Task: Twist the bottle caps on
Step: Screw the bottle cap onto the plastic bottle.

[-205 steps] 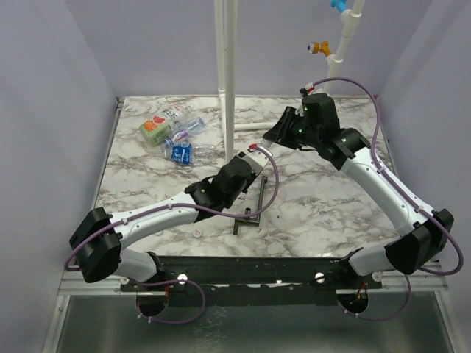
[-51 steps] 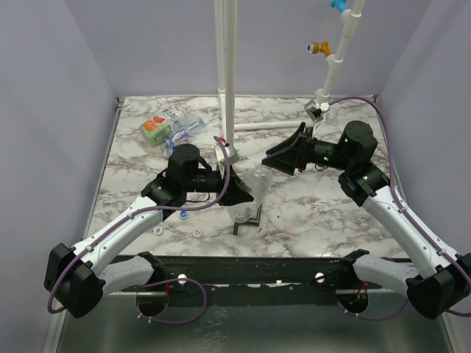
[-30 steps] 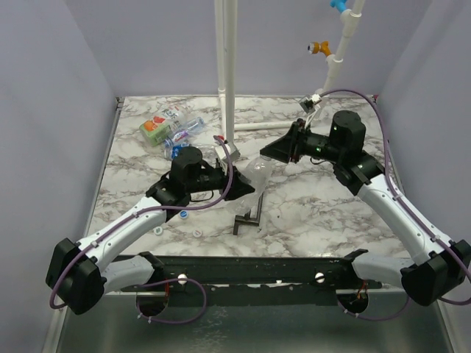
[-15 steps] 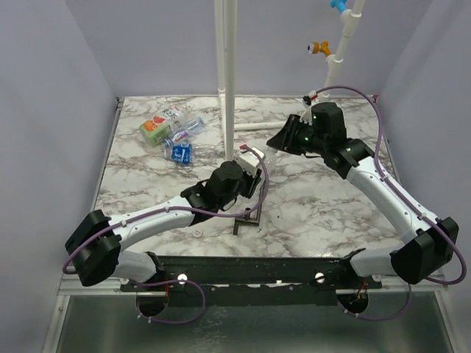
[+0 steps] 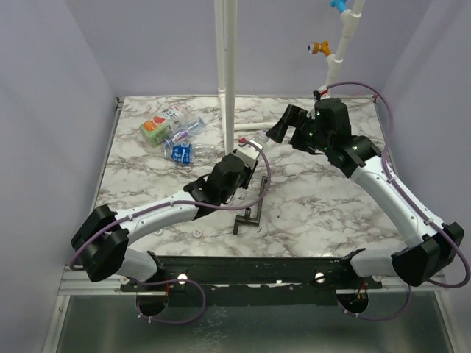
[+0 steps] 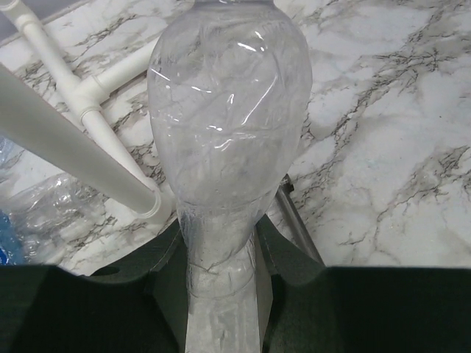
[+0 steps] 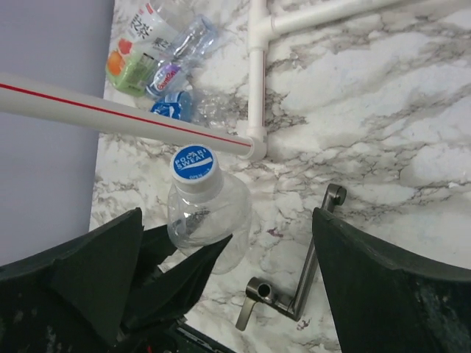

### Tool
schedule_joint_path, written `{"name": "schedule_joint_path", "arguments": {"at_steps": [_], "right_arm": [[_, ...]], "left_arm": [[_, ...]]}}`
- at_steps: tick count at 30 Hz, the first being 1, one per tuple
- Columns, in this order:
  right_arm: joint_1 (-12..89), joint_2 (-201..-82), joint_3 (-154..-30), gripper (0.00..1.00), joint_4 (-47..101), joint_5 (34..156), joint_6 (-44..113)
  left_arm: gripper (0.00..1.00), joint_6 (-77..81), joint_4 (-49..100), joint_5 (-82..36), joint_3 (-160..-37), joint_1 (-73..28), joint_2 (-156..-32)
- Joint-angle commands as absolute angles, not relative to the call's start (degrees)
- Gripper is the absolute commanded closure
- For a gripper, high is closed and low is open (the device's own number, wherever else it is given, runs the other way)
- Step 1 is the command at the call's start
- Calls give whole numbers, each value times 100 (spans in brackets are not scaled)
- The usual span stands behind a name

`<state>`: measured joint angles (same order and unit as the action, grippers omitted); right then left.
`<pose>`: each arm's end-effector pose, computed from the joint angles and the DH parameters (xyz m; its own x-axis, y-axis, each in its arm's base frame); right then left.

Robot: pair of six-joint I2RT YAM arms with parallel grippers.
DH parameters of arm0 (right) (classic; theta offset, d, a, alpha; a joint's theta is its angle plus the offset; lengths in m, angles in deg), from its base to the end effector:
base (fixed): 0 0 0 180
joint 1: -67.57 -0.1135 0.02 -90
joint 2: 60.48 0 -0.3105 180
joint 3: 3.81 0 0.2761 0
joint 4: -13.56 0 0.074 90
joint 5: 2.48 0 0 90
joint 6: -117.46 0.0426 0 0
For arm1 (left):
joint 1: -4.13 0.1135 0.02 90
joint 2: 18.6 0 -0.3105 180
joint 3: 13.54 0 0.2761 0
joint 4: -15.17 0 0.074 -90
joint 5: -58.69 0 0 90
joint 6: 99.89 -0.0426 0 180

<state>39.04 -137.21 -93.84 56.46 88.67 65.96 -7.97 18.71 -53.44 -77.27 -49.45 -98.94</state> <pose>0.2797 0.1530 0.4216 -0.6464 0.3570 -0.6743 -0.1156 0.8278 0.5490 0.2142 -0.2633 0.3016 -0.2223 0.2491 -0.9426 0.5283 0.8434 0.0982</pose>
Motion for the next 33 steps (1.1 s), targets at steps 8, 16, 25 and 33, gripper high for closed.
{"name": "schedule_joint_path", "arguments": {"at_steps": [8, 16, 25, 33], "right_arm": [[5703, -12909, -8480, 0, 3528, 13288, 5762], [5632, -12771, -7414, 0, 719, 15244, 6845], [4814, -12893, -7595, 4, 960, 14618, 6373], [4630, -12955, -7709, 20, 819, 14501, 6484]], "left_arm": [[100, -507, 2399, -157, -7255, -3369, -8630], [100, 680, 1404, 2367, -7001, -2759, -8365], [100, 1408, 616, 2996, -6899, -2707, -8495], [100, 1604, 426, 3065, -6806, -2707, -8579]]}}
